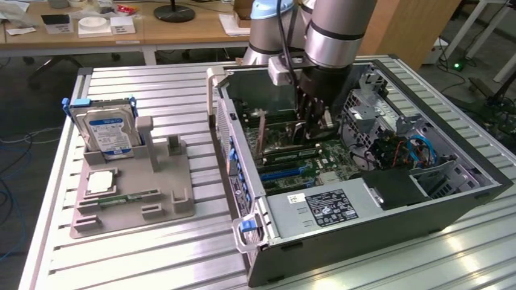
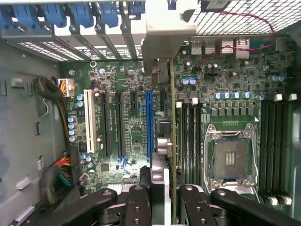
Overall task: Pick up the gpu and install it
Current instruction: 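Insert the gpu into the slot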
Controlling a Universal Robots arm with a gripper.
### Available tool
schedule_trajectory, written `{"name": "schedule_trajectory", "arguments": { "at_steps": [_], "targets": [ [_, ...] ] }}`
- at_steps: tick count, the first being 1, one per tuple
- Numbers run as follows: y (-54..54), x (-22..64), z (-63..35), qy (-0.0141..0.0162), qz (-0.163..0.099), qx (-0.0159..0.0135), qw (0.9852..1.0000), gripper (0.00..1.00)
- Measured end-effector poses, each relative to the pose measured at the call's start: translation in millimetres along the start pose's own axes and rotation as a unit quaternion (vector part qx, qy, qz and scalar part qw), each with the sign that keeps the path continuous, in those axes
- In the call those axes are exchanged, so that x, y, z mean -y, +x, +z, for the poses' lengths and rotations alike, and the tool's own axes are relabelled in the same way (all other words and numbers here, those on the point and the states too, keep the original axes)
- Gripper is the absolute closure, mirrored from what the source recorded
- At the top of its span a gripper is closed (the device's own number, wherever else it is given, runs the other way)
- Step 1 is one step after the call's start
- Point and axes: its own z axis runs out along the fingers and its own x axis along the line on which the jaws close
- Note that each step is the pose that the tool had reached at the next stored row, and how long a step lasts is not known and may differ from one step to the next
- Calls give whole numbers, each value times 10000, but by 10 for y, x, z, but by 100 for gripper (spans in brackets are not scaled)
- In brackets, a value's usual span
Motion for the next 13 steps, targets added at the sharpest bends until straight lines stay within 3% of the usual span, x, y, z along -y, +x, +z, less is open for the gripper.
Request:
{"name": "schedule_trajectory", "arguments": {
  "at_steps": [8, 13],
  "targets": [
    [6, -63, 143, -7, 14, -11, 10000, 72],
    [12, -66, 218, -11, 163, -15, 9999, 72]
  ]
}}
